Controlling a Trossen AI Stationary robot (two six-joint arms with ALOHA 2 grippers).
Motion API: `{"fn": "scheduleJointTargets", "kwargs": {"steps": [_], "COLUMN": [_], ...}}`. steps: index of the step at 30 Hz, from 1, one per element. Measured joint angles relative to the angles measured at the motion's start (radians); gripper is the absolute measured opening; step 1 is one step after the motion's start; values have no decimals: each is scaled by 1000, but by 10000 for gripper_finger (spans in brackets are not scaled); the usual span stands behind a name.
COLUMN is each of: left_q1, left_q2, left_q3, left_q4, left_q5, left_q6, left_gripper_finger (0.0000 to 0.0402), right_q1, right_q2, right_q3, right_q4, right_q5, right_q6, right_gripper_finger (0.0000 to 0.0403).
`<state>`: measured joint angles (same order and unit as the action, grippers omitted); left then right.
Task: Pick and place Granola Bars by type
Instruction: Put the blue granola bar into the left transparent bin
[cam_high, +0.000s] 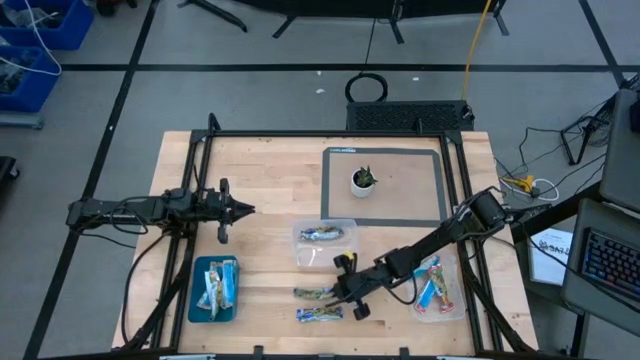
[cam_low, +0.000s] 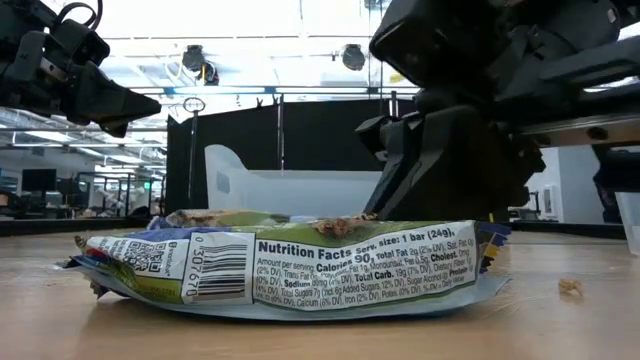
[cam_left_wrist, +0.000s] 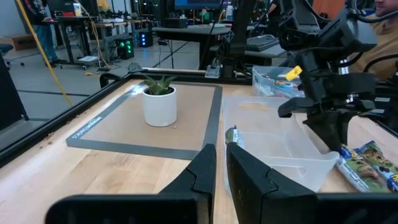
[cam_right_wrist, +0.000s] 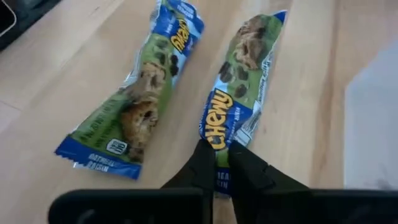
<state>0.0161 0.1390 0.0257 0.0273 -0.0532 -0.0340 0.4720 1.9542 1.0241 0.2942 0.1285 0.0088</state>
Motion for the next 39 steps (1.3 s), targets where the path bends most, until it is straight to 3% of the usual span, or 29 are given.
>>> {"fn": "scheduleJointTargets", "kwargs": {"steps": [5, 15, 32, 39], "left_q1": [0, 0, 0, 0], "left_q2": [0, 0, 0, 0], "left_q3": [0, 0, 0, 0], "left_q4": [0, 0, 0, 0], "left_q5": [0, 0, 0, 0], "left_q6": [0, 0, 0, 0], "left_gripper_finger": [42, 42, 42, 42], "right_q1": [3, 15, 14, -23], "right_q2": [-21, -200, -492, -572], "right_q3": [0, 0, -2, -99], "right_q4": [26, 30, -130, -101], "right_q5": [-4, -2, 0, 0], "right_q6": [-26, -107, -150, -152], "right_gripper_finger": [13, 10, 8, 8]}}
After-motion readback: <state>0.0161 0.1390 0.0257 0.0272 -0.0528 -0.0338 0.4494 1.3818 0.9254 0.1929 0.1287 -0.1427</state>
